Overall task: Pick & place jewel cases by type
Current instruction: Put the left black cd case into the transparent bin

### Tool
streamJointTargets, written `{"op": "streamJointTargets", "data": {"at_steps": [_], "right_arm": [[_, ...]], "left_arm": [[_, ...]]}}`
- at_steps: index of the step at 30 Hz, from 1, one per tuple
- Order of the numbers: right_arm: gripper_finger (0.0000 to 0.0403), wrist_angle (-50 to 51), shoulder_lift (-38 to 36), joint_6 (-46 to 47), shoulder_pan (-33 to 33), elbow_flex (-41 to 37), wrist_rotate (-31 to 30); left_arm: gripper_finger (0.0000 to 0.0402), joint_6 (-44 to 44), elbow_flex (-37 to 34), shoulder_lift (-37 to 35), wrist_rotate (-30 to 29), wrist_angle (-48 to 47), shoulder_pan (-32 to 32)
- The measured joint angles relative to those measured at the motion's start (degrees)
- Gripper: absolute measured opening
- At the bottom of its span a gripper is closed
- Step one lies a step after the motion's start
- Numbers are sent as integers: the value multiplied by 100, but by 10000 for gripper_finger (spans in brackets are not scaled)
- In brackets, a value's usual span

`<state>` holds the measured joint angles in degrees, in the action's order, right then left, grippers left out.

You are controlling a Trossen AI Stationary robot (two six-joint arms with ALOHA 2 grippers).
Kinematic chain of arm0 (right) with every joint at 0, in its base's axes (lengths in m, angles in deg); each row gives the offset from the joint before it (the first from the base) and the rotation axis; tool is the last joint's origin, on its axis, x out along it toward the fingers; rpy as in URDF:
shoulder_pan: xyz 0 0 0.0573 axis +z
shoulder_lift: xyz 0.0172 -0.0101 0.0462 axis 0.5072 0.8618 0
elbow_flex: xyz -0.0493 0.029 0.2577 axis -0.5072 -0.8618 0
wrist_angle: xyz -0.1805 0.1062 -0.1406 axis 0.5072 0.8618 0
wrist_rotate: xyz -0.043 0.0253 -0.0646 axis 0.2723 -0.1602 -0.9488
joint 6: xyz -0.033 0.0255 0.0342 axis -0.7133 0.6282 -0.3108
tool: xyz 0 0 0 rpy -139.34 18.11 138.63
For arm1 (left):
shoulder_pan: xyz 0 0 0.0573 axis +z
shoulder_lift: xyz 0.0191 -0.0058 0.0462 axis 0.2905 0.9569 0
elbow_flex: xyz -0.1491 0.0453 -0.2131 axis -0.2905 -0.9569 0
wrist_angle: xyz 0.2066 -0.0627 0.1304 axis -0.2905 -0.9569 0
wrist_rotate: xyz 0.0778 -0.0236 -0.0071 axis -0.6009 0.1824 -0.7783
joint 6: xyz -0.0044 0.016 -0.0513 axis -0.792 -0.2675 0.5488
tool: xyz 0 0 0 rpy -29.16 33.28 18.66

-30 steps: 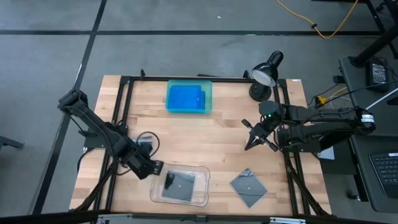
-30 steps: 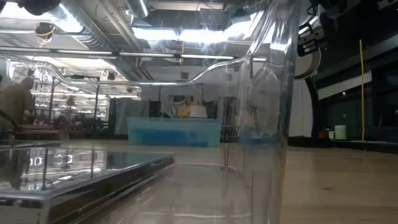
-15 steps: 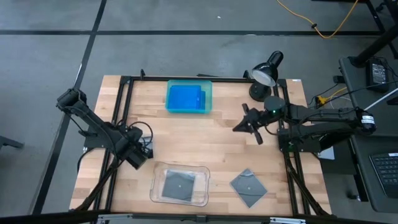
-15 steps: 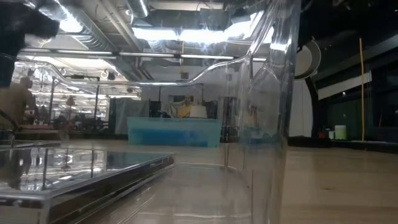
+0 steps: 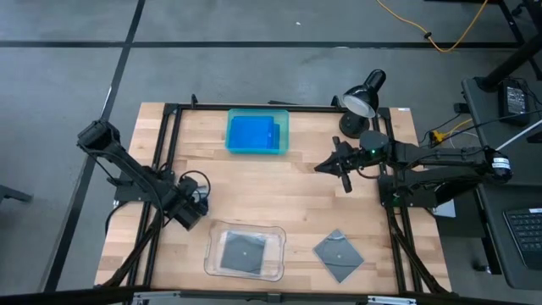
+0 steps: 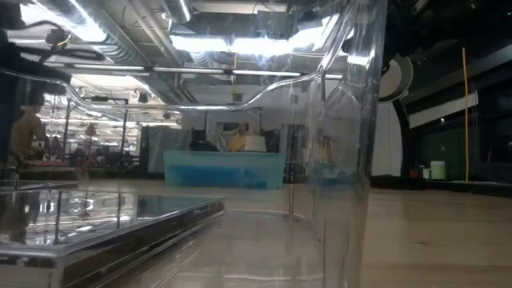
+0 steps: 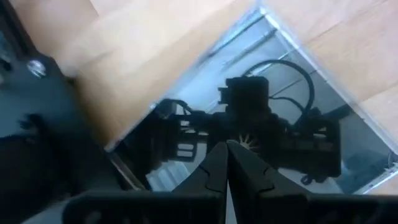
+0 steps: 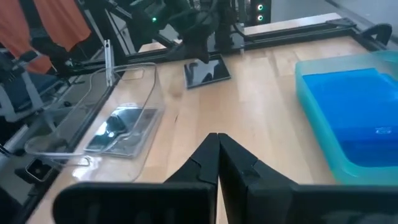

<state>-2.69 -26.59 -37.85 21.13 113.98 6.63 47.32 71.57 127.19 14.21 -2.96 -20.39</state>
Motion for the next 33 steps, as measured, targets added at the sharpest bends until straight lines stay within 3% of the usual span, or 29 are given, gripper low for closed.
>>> {"op": "streamJointTargets", "data": {"at_steps": [5,12,27,33], "right_arm": [[10,3,0,-231,-4,0,-2],[10,30,15,-352,-235,0,5],[10,376,15,-936,-1298,0,1160],[10,510,15,-976,-1430,0,1222]], "left_arm": [[2,128,-385,0,314,833,128],[2,61,-551,-17,257,1505,796],[1,-2591,-593,100,221,3789,3240],[1,-3459,-586,575,774,5083,3928]]}}
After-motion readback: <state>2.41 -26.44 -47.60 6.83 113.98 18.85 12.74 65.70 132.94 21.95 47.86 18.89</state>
